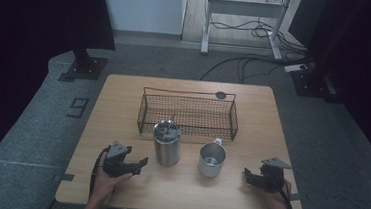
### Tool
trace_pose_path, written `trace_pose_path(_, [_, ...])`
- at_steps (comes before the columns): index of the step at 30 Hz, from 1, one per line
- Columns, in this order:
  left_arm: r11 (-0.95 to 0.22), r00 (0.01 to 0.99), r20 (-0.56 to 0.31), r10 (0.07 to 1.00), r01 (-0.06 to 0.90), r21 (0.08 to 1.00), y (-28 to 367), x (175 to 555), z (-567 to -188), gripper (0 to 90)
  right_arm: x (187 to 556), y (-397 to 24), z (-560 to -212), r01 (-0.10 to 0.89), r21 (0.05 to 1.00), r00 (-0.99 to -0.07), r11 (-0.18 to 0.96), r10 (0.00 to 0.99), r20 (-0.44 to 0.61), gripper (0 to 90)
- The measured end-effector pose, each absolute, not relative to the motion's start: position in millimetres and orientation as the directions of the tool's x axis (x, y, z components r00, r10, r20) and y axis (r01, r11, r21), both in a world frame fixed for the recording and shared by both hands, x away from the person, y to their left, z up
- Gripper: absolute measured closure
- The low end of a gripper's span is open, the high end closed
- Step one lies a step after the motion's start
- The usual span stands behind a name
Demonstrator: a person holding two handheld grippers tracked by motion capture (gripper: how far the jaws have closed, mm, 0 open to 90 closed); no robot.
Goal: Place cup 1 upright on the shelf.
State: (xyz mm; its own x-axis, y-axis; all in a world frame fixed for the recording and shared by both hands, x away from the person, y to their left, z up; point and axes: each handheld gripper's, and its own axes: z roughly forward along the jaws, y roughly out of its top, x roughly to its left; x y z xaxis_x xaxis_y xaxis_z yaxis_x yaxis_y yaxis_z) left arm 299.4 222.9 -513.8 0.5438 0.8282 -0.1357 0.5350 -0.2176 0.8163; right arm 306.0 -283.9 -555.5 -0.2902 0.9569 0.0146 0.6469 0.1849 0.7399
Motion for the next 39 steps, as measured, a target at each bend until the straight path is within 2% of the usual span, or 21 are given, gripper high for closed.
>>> trace_pose_path(24, [-0.134, 0.569, -0.196, 0.799, 0.486, 0.864, 227.3, 285.8, -484.4, 8.5, 305.9, -283.9, -555.5, 0.647, 0.740, -0.290, 0.185, 0.957, 0.015, 13.5])
trace_pose_path(39, [-0.146, 0.601, -0.189, 0.777, 0.464, 0.874, 214.5, 282.6, -477.0, 7.0, 306.1, -284.0, -555.5, 0.646, 0.740, -0.291, 0.185, 0.957, 0.014, 13.5])
